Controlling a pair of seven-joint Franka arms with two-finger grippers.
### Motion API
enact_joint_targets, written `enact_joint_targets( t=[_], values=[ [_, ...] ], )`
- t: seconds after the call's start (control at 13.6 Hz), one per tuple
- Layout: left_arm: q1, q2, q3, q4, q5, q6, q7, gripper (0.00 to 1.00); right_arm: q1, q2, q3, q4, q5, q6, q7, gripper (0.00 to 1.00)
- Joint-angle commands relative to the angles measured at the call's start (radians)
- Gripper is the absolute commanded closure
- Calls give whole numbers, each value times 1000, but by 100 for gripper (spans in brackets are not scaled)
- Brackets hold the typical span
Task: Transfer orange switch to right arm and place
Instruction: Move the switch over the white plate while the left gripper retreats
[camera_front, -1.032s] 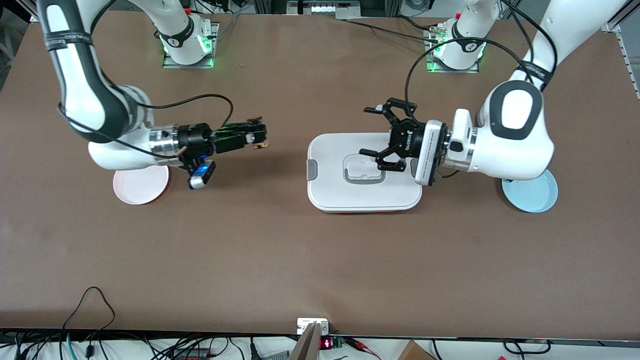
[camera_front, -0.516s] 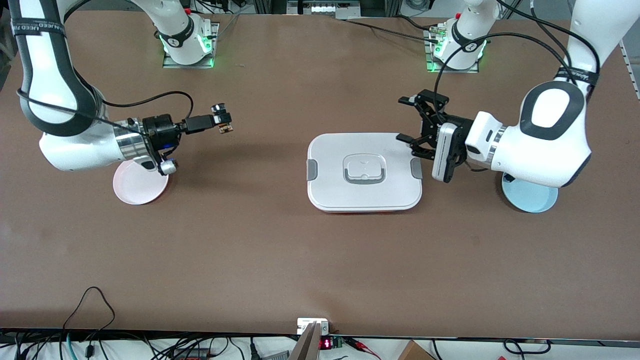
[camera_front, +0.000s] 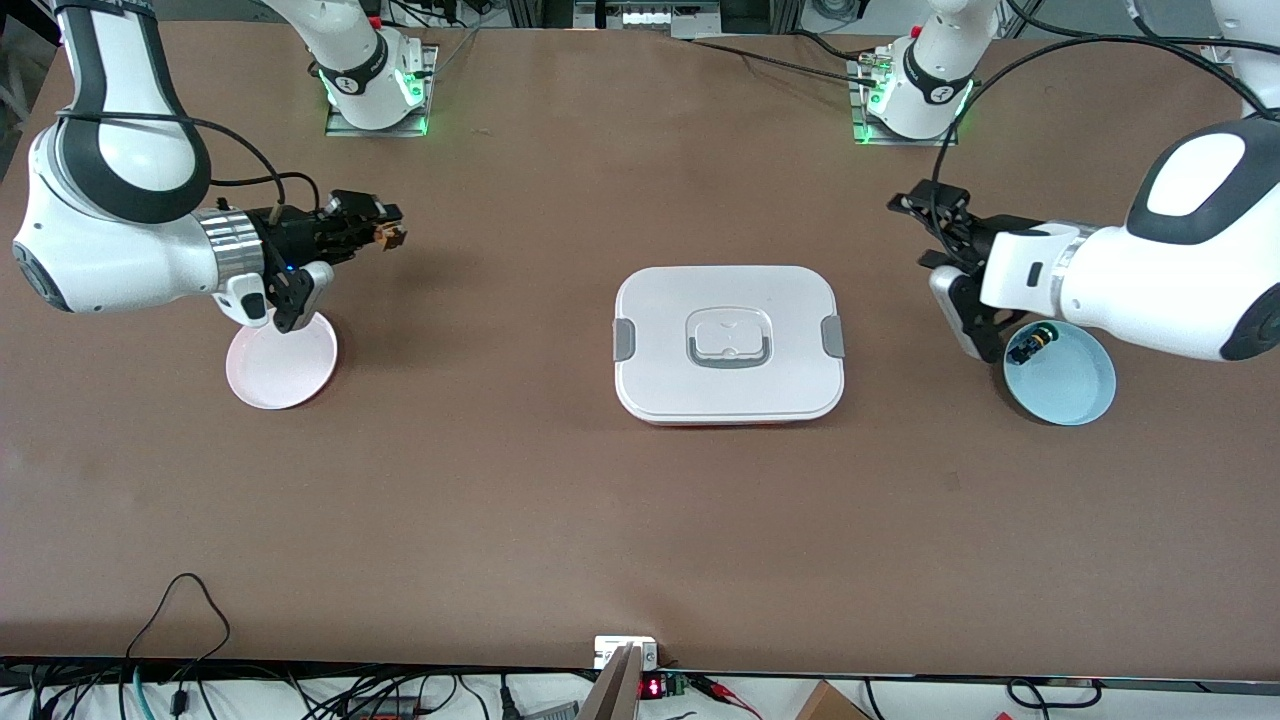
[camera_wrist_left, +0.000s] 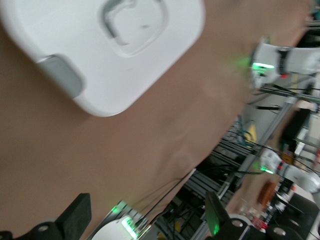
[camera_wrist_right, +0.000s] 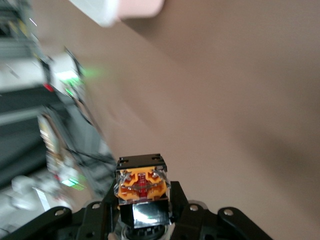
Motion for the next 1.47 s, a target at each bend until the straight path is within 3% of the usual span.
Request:
enact_joint_targets(
  t=[0.0,0.22,0.44,0.59,0.74,0.81,0.96,1.25,1.4],
  values=[
    [-9,-10,-10,24,191,-20,-89,0,-30,-18,7,-6,-182,62,-181,72],
    [-49,-10,-10,100,405,-28,-94,0,-32,-18,9,-15,-381,189,-331,72],
    [-56,-10,-13,143,522,-80,-114,0,-32,-23,9,-43,-483,339,-408,72],
    [-104,-52,20,141,534,-72,-111,0,-38,-27,9,-83,-546,466,-497,72],
    [-212,-133,233,125,443,-66,-115,0,-63,-26,9,-130,-554,575,-595,72],
    [-286,-164,382,119,374,-60,-117,0,-64,-26,9,-158,-568,631,-632,72],
    [-397,-220,610,87,271,-7,-124,0,-64,-18,9,-199,-638,730,-674,72],
    [-536,-363,781,-109,269,278,-397,0,-93,-1,9,-273,-679,892,-700,72],
    [-604,-487,864,-256,267,398,-408,0,-112,32,9,-287,-679,939,-720,72]
  ],
)
